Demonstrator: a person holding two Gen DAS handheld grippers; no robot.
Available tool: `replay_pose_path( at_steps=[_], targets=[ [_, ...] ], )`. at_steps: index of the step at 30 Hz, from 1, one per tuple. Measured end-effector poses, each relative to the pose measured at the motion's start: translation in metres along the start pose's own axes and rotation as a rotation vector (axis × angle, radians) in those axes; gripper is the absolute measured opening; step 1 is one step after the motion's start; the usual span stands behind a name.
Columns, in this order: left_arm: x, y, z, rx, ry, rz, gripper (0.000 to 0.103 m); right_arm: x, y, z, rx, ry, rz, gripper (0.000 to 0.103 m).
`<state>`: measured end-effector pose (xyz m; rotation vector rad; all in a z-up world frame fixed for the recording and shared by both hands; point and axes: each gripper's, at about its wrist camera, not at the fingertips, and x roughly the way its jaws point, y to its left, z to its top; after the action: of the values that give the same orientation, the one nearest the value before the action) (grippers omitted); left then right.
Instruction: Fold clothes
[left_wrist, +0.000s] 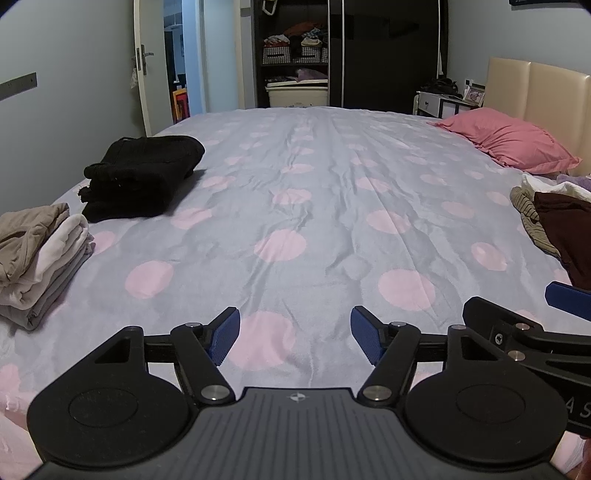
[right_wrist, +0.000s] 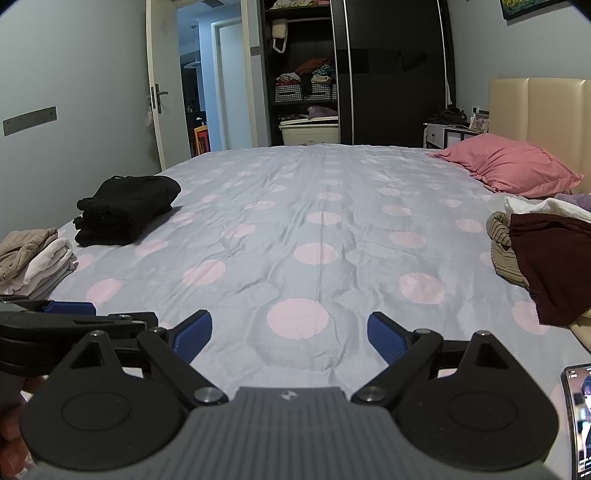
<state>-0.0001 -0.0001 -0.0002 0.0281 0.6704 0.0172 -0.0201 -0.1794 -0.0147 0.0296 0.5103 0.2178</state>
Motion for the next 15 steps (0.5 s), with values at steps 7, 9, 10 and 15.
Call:
replay_pose_path(
  at_steps=[7, 9, 10, 15],
  targets=[
    [0.0007, -0.0013, -0.0037, -0.007, 0.014, 0.001, 0.065, -0.0012, -0.0042, -0.0003, -0.004, -0.002, 0.002, 0.093],
    [0.0006, -0.0068, -0.0033, -0.006, 0.024, 0.007, 0.065, -0.0023, -0.0033, -0.0005, -0.007, -0.001, 0.001, 0.093],
    [0.0003, -0.0077, -0.0029, -0.007, 0.027, 0.007, 0.065, -0.0019, -0.0023, -0.0002, -0.009, -0.002, -0.001, 0.093],
    [-0.0016, -0.0002, -0.001, -0.02, 0.028, -0.007, 0.065, -0.0018, -0.0024, 0.0004, -0.011, -0.001, -0.002, 0.093]
  ],
)
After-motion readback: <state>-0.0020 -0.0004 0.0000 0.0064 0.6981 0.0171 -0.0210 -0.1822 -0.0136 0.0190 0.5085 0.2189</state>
